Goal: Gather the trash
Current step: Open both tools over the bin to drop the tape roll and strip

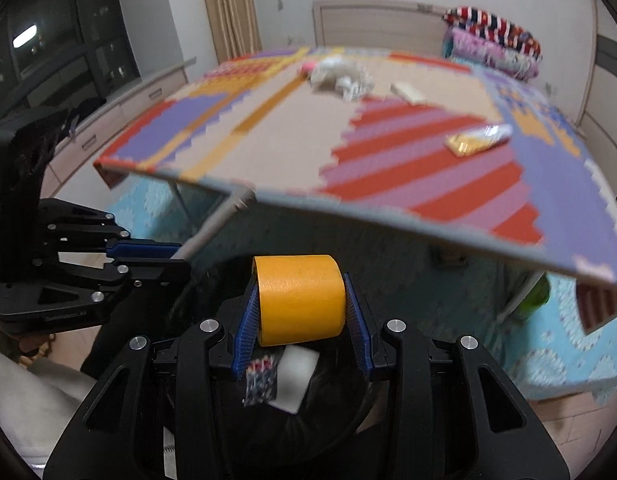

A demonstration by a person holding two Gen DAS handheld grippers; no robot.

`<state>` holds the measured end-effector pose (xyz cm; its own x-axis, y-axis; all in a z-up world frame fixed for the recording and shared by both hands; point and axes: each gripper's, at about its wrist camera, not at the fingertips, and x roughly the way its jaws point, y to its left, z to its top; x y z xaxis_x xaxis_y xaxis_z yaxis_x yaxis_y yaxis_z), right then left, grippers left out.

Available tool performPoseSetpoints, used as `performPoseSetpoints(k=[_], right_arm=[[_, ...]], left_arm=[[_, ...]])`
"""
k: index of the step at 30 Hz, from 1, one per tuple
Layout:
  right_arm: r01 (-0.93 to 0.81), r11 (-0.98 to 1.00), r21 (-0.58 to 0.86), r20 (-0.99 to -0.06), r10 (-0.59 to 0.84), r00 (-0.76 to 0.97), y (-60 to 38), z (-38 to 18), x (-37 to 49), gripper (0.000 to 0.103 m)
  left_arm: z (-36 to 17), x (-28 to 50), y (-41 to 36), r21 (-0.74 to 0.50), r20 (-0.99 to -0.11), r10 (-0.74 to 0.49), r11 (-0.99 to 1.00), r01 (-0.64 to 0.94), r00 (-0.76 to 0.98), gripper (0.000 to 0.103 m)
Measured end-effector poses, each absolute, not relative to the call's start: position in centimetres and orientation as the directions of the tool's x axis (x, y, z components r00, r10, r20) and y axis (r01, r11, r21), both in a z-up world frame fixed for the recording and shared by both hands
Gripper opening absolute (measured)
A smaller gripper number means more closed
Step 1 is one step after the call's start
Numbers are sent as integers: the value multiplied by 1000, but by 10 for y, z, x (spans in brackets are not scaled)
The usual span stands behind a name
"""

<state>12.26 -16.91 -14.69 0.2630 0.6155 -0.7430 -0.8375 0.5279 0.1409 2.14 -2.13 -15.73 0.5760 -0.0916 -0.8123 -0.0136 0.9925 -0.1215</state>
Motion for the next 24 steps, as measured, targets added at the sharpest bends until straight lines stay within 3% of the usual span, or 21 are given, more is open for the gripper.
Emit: performPoseSetpoints(k=[11,24], right_arm=[[-841,516,164,-863,488,131,-147,-223,115,40],[-844,511,165,-913,403,66,-133,-258,119,40]], left_arm=[[-222,27,-27,-197,-889,-176,980,-7,423,11],[-269,37,-21,-237,-929,-209,970,-56,304,11]])
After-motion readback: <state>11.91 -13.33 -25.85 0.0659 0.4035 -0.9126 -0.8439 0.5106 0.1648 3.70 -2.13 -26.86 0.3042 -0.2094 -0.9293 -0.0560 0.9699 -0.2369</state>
